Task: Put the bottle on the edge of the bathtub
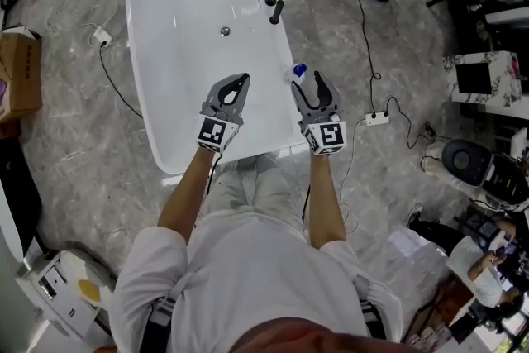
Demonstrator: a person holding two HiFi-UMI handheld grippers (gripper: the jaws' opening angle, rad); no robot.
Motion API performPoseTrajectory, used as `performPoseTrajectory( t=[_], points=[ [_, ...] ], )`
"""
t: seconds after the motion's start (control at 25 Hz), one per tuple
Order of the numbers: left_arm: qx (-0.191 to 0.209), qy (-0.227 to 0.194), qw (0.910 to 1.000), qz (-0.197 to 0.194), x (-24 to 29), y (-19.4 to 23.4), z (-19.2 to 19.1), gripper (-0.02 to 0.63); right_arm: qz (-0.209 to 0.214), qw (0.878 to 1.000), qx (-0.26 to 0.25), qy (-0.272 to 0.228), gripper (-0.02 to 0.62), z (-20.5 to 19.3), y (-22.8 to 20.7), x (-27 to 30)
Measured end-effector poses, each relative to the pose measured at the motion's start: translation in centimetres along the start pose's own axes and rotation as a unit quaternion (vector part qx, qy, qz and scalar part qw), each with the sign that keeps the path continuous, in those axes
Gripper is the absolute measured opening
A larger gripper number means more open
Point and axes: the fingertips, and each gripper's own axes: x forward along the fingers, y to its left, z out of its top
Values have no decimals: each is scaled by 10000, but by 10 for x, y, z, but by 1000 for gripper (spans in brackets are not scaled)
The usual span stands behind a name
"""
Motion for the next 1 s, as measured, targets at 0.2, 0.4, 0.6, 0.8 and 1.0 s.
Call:
performPoseTrajectory(
  t=[0.2,0.4,0.6,0.8,1.0],
  points=[
    [194,-181,9996,-48,-17,-14,49,-2,93,9998,-15,-172,137,49,24,-15],
    [364,-176,9991,-108,-42,-33,83,-2,150,9995,-4,-286,17,81,52,-36],
    [309,-68,9995,-82,-64,-46,99,-2,190,9990,-170,-362,2,102,74,-56],
    [296,-132,9995,-61,-91,-55,108,-2,141,9988,-184,-420,0,116,93,-72],
    [282,-286,9992,69,-108,-63,121,-2,263,9986,-147,-429,0,117,108,-83]
  ],
)
